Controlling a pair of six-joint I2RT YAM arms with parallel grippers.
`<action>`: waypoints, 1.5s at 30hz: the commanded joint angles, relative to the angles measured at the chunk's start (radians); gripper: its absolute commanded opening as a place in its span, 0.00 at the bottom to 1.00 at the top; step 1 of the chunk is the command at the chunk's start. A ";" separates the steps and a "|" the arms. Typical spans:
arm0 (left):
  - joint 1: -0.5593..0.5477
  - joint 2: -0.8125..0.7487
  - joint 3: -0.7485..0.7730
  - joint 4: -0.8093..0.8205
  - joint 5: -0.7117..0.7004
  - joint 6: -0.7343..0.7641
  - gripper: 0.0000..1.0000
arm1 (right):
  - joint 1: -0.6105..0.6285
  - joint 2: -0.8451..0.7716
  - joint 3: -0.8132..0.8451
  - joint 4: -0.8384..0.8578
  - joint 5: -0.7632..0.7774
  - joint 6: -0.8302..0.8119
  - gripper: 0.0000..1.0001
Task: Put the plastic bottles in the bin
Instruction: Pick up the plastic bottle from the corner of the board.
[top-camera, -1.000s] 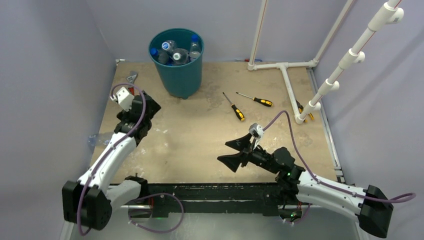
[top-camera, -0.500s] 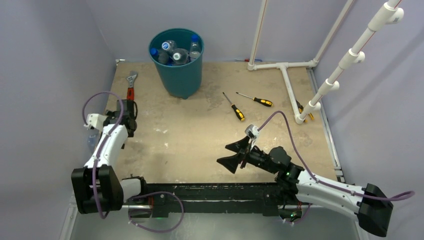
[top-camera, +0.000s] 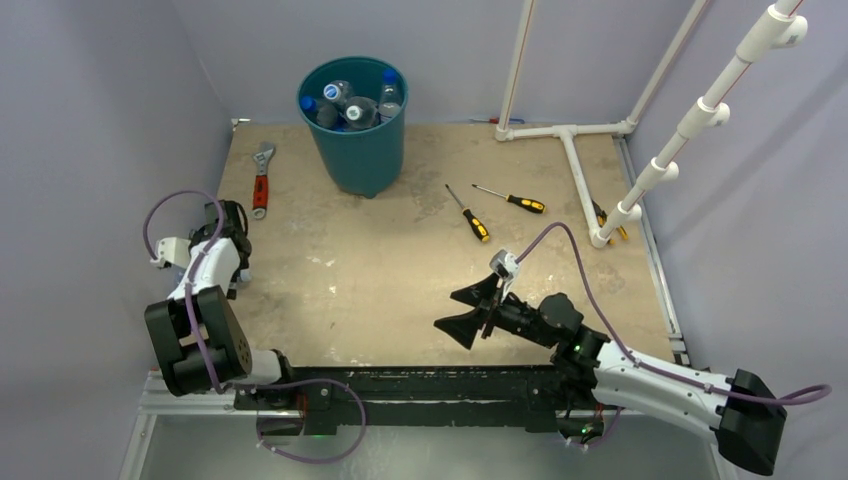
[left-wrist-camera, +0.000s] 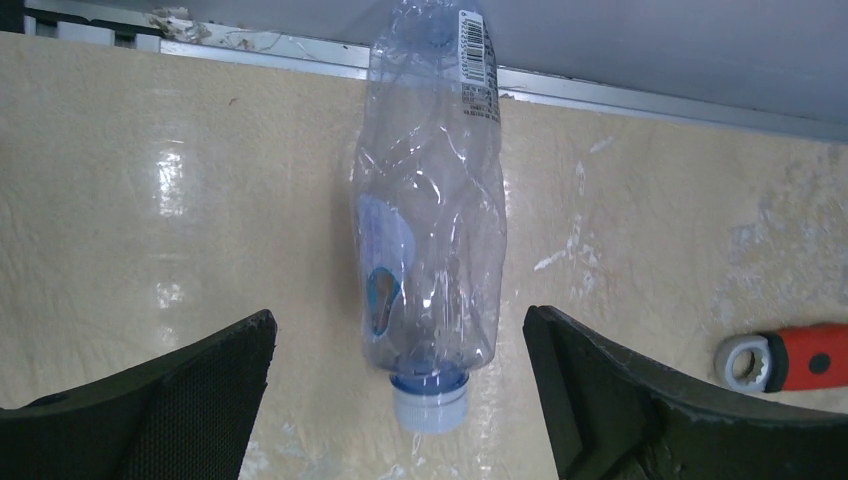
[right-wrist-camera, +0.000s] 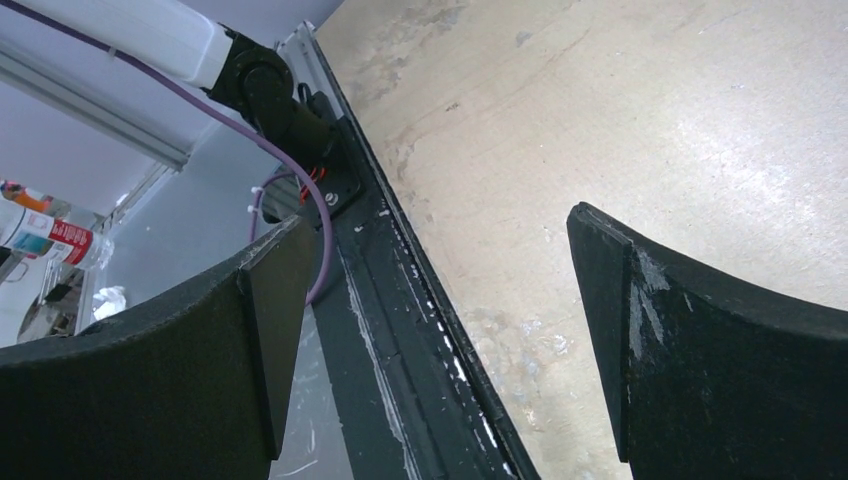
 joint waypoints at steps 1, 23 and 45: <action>0.062 0.029 0.002 0.118 0.088 0.056 0.95 | 0.002 -0.033 0.031 -0.010 -0.001 -0.024 0.97; 0.114 0.162 -0.121 0.328 0.309 0.043 0.85 | 0.002 -0.102 0.001 -0.034 0.023 -0.025 0.97; 0.111 -0.425 -0.366 0.460 0.679 0.204 0.00 | 0.002 -0.039 0.045 -0.007 0.004 -0.029 0.97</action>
